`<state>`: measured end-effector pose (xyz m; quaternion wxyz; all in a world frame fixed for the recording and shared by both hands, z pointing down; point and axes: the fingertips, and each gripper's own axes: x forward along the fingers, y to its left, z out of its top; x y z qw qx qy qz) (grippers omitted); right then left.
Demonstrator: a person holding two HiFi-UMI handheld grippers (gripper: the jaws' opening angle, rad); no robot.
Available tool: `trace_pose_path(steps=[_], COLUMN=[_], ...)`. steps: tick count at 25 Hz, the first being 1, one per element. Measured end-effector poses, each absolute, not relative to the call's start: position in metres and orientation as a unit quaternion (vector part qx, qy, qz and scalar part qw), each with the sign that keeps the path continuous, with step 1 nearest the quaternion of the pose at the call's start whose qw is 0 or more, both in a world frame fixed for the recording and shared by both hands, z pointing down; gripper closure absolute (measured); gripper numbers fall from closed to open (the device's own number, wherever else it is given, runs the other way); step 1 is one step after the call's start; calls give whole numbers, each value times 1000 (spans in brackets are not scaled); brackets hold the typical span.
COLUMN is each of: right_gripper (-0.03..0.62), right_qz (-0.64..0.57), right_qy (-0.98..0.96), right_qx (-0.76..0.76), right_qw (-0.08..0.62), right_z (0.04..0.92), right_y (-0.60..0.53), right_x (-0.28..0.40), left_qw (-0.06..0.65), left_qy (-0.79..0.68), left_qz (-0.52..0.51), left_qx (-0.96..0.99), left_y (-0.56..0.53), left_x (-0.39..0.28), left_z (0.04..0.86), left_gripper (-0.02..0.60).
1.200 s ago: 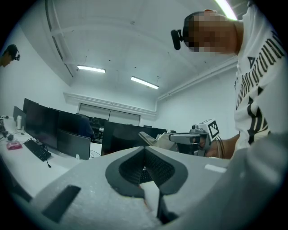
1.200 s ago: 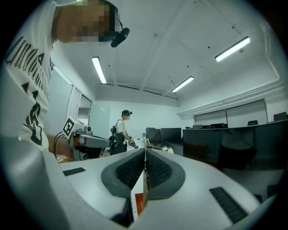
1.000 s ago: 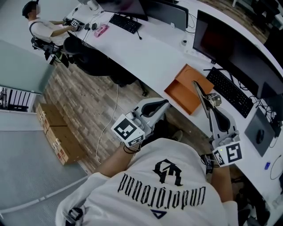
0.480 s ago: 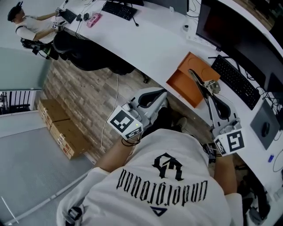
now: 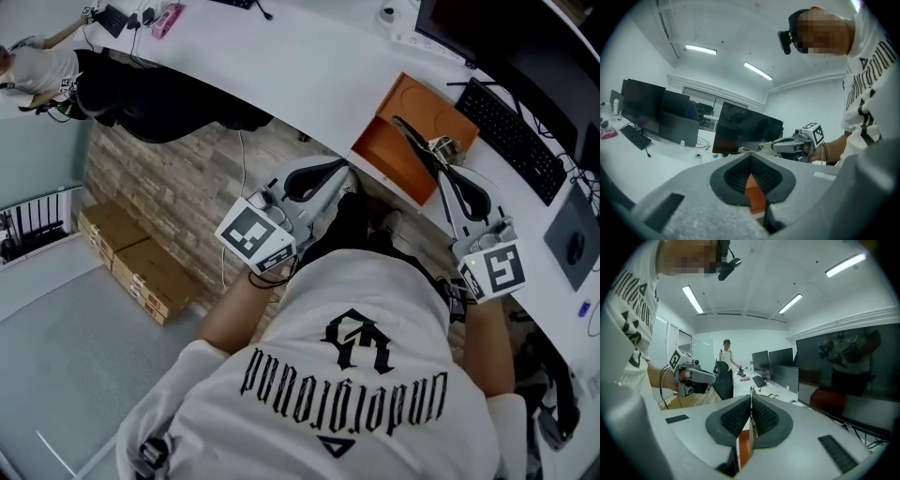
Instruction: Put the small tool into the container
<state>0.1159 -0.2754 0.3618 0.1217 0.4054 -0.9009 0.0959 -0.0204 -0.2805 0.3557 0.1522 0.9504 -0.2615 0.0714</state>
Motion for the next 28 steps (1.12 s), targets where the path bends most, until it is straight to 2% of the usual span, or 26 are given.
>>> trace_pose_path(steps=[16,28], right_gripper=[572,572], right_qz=[202,260], right_qy=[-883,-869], right_qx=[383,359], right_qw=[180,222], right_z=[482,561], right_y=[-289,-283], right_x=[94,92], left_qw=[193,229], left_qy=[-213,-194], left_qz=[115,156], left_qx=[951,941], left_y=[-315,-321], left_x=[-13,-9], left_z=[417,497], left_gripper=[568,568])
